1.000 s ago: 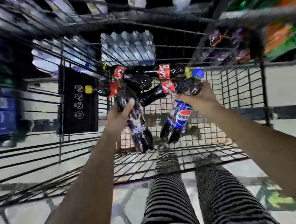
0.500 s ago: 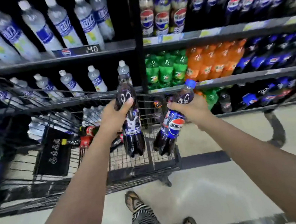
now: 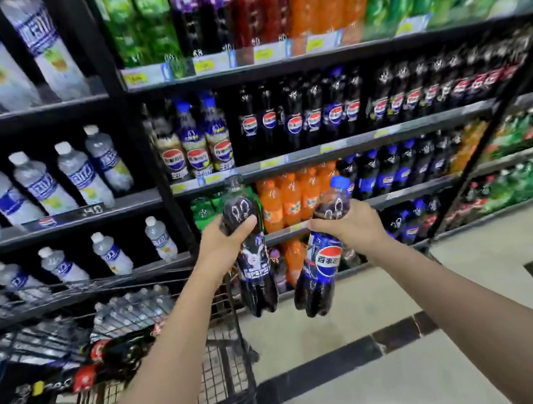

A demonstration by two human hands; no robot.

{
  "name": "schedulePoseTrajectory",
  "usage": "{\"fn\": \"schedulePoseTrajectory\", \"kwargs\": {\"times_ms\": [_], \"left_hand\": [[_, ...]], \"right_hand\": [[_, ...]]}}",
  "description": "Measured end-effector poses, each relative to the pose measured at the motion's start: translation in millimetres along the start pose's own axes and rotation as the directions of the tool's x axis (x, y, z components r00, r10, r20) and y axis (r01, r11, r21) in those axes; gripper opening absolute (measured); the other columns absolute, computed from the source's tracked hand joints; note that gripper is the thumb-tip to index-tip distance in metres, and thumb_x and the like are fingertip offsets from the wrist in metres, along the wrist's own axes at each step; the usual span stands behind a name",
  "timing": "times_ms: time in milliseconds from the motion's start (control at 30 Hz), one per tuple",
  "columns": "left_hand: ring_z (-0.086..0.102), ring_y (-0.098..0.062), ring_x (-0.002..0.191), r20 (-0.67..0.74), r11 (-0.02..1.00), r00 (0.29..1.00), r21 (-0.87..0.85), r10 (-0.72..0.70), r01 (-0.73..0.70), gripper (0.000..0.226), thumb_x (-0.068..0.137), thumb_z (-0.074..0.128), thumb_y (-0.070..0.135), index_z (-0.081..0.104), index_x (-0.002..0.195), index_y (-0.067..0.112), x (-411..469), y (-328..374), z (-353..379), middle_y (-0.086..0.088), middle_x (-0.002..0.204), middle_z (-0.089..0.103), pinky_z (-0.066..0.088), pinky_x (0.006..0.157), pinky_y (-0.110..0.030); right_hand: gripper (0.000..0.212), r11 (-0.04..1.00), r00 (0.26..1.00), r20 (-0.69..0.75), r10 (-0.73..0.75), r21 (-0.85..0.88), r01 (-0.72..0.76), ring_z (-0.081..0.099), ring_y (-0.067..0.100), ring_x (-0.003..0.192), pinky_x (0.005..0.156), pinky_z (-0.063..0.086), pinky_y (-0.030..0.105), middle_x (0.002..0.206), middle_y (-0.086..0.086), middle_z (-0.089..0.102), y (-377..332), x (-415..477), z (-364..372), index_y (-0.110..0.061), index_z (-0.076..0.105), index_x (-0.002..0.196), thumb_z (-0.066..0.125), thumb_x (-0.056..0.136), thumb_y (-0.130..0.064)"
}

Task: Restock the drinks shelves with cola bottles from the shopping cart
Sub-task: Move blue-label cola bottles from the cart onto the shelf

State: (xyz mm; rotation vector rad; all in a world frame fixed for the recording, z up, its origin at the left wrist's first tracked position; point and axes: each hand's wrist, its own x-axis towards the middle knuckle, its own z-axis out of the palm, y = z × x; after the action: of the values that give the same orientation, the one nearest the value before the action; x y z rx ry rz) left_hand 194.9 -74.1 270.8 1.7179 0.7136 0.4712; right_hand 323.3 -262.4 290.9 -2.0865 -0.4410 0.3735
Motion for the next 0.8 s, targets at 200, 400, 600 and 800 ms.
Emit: {"fn": "schedulePoseTrajectory", "kwargs": {"times_ms": [200,400,600,800], "left_hand": [[0.066,-0.011,0.088,0.014,0.998,0.999,0.045,0.031,-0.032,0.038,0.077,0.078,0.031,0.061,0.105,0.013,79.5,7.4,17.6,0.002,0.098,0.069,0.054,0.078,-0.029],[0.066,-0.008,0.090,0.028,0.997,0.997,-0.016,0.075,-0.074,0.045,0.074,0.082,0.023,0.057,0.111,0.014,175.8,16.0,41.3,0.010,0.096,0.068,0.052,0.079,-0.024],[0.065,-0.007,0.093,0.003,0.993,0.993,-0.009,0.116,-0.116,0.046,0.073,0.083,0.026,0.054,0.109,0.020,240.2,43.5,57.5,0.008,0.100,0.068,0.052,0.079,-0.022],[0.067,-0.007,0.091,-0.055,0.986,0.985,-0.024,0.166,-0.168,0.042,0.069,0.085,0.023,0.058,0.101,0.024,290.8,67.3,69.0,0.008,0.098,0.070,0.052,0.084,-0.026]], "right_hand": [[0.028,1.000,1.000,-0.024,0.001,-0.013,-0.002,0.069,0.013,0.079,0.079,0.058,0.039,0.081,-0.003,0.073,-1.7,79.6,-4.5,-0.024,0.067,0.073,0.085,0.061,-0.041],[0.031,0.994,0.997,-0.054,-0.049,-0.100,0.043,0.066,0.011,0.078,0.070,0.052,0.029,0.081,-0.004,0.071,-20.4,180.6,1.1,-0.021,0.066,0.076,0.083,0.061,-0.043],[0.059,0.998,0.992,-0.119,-0.051,-0.052,0.046,0.062,0.013,0.087,0.071,0.048,0.027,0.092,-0.004,0.067,-32.7,254.4,-5.5,-0.018,0.062,0.096,0.081,0.055,-0.057],[0.054,0.987,0.976,-0.159,-0.151,0.034,0.158,0.058,0.004,0.083,0.075,0.040,0.019,0.089,-0.012,0.060,-43.4,301.9,-17.5,-0.019,0.056,0.099,0.083,0.063,-0.049]]}}
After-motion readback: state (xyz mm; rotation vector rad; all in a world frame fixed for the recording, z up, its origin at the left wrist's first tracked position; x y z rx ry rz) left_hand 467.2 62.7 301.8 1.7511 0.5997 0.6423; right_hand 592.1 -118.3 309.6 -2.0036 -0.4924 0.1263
